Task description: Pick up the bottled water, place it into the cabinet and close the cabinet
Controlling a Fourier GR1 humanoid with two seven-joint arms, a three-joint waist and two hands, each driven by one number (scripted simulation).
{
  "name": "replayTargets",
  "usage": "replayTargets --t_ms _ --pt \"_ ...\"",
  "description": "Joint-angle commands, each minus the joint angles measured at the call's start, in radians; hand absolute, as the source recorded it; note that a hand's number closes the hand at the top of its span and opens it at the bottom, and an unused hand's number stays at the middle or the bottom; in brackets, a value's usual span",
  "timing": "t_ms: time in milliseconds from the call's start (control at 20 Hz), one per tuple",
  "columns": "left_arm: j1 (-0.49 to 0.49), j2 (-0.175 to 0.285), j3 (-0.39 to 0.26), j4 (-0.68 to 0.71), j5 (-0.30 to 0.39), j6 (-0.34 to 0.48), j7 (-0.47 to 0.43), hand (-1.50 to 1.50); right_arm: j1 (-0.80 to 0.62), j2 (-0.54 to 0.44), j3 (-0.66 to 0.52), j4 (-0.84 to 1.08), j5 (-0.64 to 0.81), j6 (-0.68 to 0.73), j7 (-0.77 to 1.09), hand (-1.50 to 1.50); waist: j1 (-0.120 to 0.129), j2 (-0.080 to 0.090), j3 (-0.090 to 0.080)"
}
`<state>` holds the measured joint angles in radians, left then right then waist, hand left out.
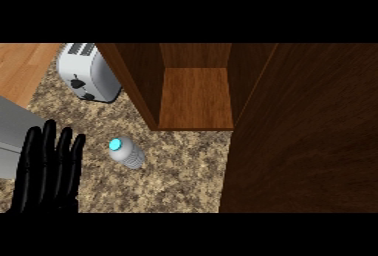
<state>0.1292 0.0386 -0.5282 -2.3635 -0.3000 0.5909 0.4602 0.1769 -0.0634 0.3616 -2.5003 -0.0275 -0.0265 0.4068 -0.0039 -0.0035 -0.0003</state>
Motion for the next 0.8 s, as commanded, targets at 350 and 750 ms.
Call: replayTargets --t_ms 350,750 --pt "-0.041 0.022 0.155 0.052 0.074 -0.032 -0.015 -1.50 0.121 -0.056 0.097 -0.183 0.092 -0.022 0.012 -1.50 -0.013 -0.001 0.000" --pt "-0.046 0.049 0.350 0.258 0.278 -0.105 -0.158 -1.50 -0.041 -0.060 0.058 -0.208 0.068 -0.081 0.177 -1.50 -0.007 0.002 -0.002"
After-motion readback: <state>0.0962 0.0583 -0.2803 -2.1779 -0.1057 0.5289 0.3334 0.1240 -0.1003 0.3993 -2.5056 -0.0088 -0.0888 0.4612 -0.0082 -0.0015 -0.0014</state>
